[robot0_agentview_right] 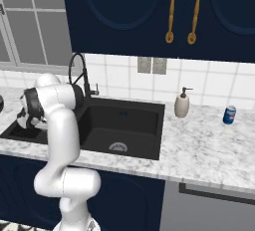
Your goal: Pick the garlic from the sink and place it in the bowl. Then pick the bowl and place it in the microwave. Then close the microwave door and press the start button.
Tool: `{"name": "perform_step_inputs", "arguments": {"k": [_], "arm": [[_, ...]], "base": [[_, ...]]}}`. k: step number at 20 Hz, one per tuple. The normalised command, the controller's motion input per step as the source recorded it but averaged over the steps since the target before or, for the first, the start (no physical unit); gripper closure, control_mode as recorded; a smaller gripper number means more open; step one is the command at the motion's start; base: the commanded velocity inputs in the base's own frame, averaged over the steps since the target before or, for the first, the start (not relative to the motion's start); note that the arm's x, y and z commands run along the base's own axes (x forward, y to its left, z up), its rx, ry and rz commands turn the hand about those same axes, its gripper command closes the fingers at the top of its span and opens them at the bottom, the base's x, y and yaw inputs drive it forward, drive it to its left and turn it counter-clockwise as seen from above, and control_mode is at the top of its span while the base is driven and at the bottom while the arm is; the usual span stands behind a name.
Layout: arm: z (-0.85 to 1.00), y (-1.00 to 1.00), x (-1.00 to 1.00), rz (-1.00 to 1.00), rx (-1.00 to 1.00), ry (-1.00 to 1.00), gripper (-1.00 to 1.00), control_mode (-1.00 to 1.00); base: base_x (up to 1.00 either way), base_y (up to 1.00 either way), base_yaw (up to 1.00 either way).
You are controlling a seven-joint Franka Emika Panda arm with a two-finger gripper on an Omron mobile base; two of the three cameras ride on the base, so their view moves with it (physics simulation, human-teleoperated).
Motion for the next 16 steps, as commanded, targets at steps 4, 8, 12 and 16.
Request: {"name": "perform_step_inputs", "arguments": {"k": [4, 8, 12, 16], "arm": [[-0.33, -0.06, 0.25, 0.00, 0.00, 0.01, -1.00, -1.00], [-0.34, -0.03, 0.03, 0.00, -0.01, 0.01, -1.00, -1.00], [-0.42, 0.00, 0.25, 0.00, -0.04, 0.00, -1.00, -1.00], [-0.27, -0.04, 0.30, -0.01, -0.01, 0.00, -1.00, -1.00]], "base": [[0.00, 0.00, 0.00], [0.00, 0.00, 0.00], [0.00, 0.00, 0.00], [0.00, 0.00, 0.00]]}}
